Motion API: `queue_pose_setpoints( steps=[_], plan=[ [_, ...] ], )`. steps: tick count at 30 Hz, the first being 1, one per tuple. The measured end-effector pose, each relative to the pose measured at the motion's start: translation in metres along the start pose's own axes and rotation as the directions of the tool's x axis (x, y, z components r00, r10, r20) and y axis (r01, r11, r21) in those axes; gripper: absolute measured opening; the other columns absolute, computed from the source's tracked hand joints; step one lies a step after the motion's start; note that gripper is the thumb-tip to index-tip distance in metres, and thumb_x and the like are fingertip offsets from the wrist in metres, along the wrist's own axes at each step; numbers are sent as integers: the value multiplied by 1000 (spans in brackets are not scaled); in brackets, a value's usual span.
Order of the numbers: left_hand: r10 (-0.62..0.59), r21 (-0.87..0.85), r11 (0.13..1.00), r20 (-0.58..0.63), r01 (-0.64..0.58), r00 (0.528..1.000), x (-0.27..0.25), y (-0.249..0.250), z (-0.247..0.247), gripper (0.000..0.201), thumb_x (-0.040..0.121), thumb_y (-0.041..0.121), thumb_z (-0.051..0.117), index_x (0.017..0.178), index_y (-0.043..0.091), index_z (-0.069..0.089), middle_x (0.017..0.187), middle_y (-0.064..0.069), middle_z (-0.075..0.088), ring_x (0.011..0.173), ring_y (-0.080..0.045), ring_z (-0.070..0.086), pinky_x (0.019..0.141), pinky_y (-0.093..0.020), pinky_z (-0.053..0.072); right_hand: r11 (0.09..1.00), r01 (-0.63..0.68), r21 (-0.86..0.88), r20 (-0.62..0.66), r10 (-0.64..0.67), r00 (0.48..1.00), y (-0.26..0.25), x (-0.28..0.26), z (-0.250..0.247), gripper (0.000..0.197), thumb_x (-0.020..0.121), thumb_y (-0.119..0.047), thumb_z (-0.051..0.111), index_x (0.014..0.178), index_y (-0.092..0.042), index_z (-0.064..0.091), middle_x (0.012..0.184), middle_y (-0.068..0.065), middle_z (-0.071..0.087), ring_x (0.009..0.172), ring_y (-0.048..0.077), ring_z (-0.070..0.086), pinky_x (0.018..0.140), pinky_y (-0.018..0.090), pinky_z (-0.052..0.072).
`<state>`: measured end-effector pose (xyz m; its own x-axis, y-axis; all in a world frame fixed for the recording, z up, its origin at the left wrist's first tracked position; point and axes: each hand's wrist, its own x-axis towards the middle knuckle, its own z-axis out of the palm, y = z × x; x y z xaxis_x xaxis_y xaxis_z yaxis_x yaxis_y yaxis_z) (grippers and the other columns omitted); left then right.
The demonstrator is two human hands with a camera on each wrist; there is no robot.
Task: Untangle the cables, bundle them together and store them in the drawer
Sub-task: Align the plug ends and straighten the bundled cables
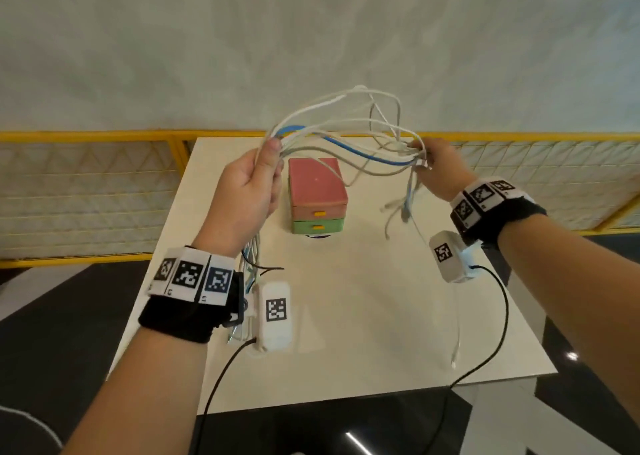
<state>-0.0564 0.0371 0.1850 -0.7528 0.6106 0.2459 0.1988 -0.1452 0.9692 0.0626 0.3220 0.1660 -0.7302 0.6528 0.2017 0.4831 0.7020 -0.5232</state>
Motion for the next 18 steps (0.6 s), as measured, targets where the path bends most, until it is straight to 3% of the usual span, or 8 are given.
queue_pose_setpoints(
  steps=[2,5,7,9,10,12,15,18],
  plan=[
    [5,86,996,36,-8,999,-4,-10,8,37,104,35,38,71,20,47,45,14,40,37,0,34,40,-17,28,993,-20,114,131,5,991,2,-1,-3,65,80,12,45,137,-17,41,139,10,46,113,29,56,78,29,45],
    [-15,344,938,145,-36,989,-5,-32,28,30,102,39,42,92,22,64,60,17,58,51,7,55,50,-16,41,996,-24,87,169,9,986,-5,-14,0,70,81,8,44,143,-23,32,147,4,36,118,24,53,90,32,48],
    [-68,494,868,237,-59,969,-3,-51,43,39,100,48,42,103,19,68,81,6,70,76,-2,67,69,-26,53,987,119,105,214,-139,967,-19,-32,1,70,79,1,52,143,-20,33,146,4,37,130,21,43,105,28,36],
    [-102,556,826,308,-93,946,-1,-65,56,40,99,49,42,117,23,66,103,0,72,97,-17,67,85,-36,53,938,308,157,320,-343,883,-35,-52,8,76,76,-6,61,145,-15,30,148,5,34,137,16,31,110,23,22],
    [-102,577,808,339,-121,935,0,-69,61,37,100,44,43,121,23,64,109,-2,71,101,-20,65,87,-37,52,912,371,175,368,-410,834,-43,-62,15,80,75,-6,65,145,-13,28,148,6,34,136,15,29,111,24,21],
    [-135,644,748,387,-162,912,2,-69,69,30,99,29,47,117,13,64,105,-11,70,95,-28,66,79,-38,52,885,430,176,409,-463,786,-55,-78,35,85,71,-1,68,145,-15,28,140,8,41,127,16,38,105,27,31],
    [-318,736,666,424,-118,848,5,-64,74,26,93,15,46,105,3,66,94,-16,69,85,-30,65,74,-41,54,905,412,102,366,-420,831,-56,-87,66,75,71,-6,69,138,-21,38,124,5,56,109,21,54,89,35,47],
    [-476,764,642,464,-66,747,7,-63,71,24,95,17,41,86,9,62,89,-12,65,78,-22,58,68,-30,46,939,327,106,389,-342,856,-56,-88,79,57,73,-9,68,126,-16,50,106,8,66,96,26,63,81,37,51]
  ],
)
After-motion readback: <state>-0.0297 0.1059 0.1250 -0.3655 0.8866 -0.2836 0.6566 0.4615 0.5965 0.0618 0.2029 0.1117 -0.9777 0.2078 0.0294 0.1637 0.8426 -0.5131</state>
